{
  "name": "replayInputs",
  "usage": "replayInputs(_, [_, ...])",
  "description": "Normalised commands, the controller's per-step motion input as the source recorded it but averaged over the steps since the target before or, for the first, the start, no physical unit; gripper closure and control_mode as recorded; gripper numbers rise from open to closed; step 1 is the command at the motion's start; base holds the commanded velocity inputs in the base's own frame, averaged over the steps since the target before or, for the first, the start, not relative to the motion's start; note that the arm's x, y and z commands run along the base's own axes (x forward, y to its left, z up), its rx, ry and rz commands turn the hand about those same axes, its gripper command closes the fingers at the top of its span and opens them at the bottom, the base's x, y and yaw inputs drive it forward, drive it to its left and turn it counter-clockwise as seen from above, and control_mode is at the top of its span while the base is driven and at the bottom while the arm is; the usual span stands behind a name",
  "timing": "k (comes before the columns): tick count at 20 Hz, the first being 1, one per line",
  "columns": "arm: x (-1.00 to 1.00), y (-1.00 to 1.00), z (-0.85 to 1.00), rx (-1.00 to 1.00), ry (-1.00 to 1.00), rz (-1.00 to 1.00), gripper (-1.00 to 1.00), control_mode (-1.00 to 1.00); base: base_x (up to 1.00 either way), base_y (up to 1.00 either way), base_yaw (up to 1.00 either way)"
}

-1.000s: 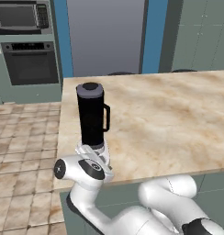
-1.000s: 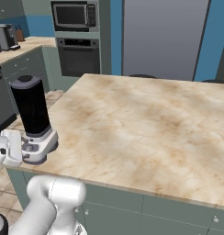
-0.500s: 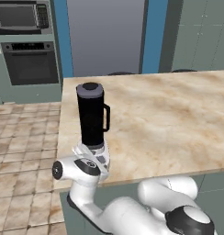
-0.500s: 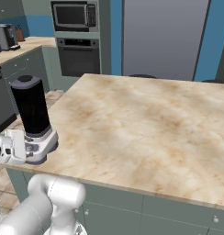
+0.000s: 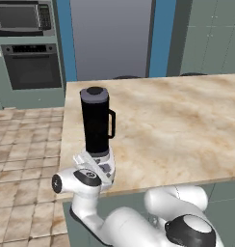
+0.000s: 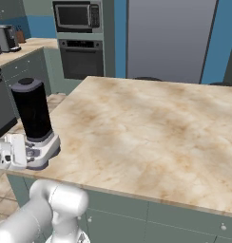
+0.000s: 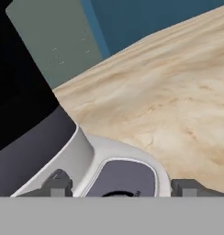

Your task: Grab the garlic and onion from the fridge, place them in the blender, close the lid, and turn on the blender to create a marinade.

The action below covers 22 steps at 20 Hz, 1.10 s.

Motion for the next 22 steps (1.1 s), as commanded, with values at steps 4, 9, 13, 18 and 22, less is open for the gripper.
replayInputs(4, [0.01, 0.00, 0.01, 0.00, -0.22, 0.00, -1.00, -1.00, 0.00, 0.00, 0.00])
replayInputs(9, [-0.27, 0.00, 0.46, 0.00, -0.18, 0.00, -1.00, -1.00, 0.00, 0.00, 0.00])
replayInputs(13, [-0.56, 0.18, 0.44, 0.00, -0.01, 0.00, -1.00, -1.00, 0.00, 0.00, 0.00])
replayInputs(18, [-0.88, 0.02, 0.22, 0.01, 0.00, -0.04, -1.00, -1.00, 0.00, 0.00, 0.00])
replayInputs(22, [-0.68, -0.03, 0.54, 0.00, -0.09, -0.05, -1.00, -1.00, 0.00, 0.00, 0.00])
